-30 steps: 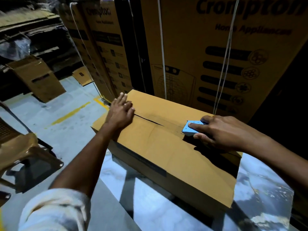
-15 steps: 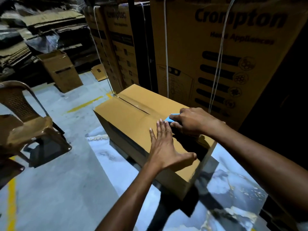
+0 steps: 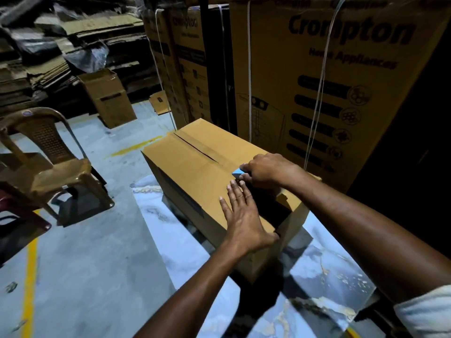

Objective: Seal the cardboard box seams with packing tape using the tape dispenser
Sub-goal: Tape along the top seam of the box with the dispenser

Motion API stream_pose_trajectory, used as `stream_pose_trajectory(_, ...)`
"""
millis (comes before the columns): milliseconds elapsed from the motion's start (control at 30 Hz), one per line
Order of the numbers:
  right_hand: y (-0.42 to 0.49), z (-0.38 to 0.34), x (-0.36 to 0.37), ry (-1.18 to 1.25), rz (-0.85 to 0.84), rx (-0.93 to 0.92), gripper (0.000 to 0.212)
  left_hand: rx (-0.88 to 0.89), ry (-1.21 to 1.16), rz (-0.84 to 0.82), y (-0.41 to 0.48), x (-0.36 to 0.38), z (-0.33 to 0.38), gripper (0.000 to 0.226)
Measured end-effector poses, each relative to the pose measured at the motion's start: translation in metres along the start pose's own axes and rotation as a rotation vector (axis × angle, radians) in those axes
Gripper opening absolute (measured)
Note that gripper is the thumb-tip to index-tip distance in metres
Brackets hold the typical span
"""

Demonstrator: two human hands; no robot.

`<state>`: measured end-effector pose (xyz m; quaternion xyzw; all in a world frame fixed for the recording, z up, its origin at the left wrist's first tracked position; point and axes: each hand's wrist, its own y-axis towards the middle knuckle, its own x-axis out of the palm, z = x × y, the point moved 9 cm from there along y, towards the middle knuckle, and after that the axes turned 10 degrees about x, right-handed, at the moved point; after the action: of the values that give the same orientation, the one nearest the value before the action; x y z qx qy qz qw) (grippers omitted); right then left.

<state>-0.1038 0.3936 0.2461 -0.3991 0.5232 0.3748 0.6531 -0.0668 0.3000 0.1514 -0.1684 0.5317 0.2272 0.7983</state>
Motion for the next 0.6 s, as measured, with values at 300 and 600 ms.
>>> stream_pose_trajectory(300,-0.01,-0.023,-0.002,0.091,-0.023,0.079,0.045,0.104,0.084,0.014,-0.015,-0.017,-0.035,0.156)
stream_pose_trajectory(600,-0.043,-0.023,0.003,0.012,0.088,0.116,0.044,0.088,0.059,0.037,-0.013,-0.017,-0.037,0.154)
